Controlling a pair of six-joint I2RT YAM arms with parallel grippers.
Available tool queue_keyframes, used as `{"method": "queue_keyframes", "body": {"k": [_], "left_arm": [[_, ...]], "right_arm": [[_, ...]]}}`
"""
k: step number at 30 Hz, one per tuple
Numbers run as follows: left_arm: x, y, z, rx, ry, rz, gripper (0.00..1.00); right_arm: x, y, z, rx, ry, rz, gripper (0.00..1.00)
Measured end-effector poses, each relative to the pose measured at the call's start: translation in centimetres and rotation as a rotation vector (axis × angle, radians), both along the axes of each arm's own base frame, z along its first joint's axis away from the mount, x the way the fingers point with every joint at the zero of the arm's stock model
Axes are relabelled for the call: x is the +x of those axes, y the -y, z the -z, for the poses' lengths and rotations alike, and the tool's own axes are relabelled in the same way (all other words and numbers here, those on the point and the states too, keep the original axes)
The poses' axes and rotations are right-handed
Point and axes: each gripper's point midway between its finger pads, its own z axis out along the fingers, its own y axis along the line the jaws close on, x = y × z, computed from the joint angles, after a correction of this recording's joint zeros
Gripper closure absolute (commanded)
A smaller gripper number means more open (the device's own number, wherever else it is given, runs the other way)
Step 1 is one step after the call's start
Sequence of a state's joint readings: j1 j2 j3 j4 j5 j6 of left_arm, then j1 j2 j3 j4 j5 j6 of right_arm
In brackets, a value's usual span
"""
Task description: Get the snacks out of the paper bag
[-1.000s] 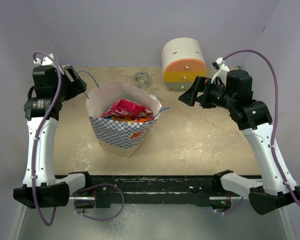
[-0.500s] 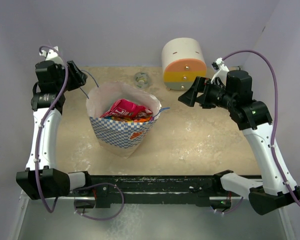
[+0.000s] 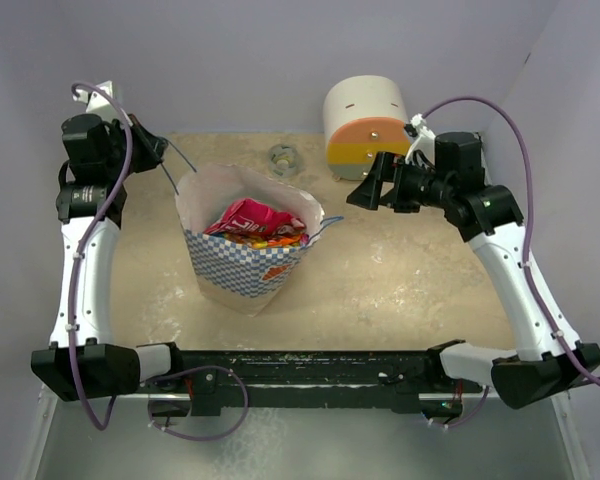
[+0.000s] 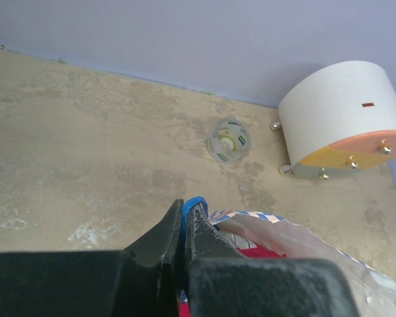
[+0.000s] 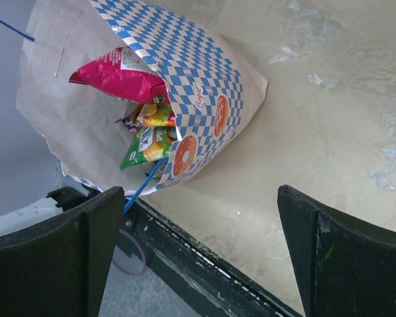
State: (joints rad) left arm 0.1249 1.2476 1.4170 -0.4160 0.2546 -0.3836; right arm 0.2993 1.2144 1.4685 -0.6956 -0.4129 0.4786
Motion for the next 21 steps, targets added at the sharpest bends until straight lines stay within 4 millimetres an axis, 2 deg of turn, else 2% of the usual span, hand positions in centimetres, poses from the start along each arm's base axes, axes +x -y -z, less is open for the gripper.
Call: {"method": "queue_keyframes", "body": {"k": [6,13,15,21], "left_arm": [[-1.0,0.5,-0.8,-0.045,-0.059,0.002,1.00],[0.1,1.3,-2.4,-0.076,-0.099,0.052,1.00],[0.5,1.9,-3.1,-0.092,-0.089,0.086,1.00],[0.5,3.9,-4.5,-0.183,-0.066,0.178,1.00]], "right_arm": [[-0.2,-2.0,0.9,0.015,-0.041,-0.077,0.00],[-2.7,-8.4,1.9,0.016,-0.060,-0.274,0.00],[-3.1,-9.6,2.4,0.013,-0.073,-0.312,0.00],[-2.8,-10.6,4.0,-0.007,-0.109,-0.345,0.00]]}}
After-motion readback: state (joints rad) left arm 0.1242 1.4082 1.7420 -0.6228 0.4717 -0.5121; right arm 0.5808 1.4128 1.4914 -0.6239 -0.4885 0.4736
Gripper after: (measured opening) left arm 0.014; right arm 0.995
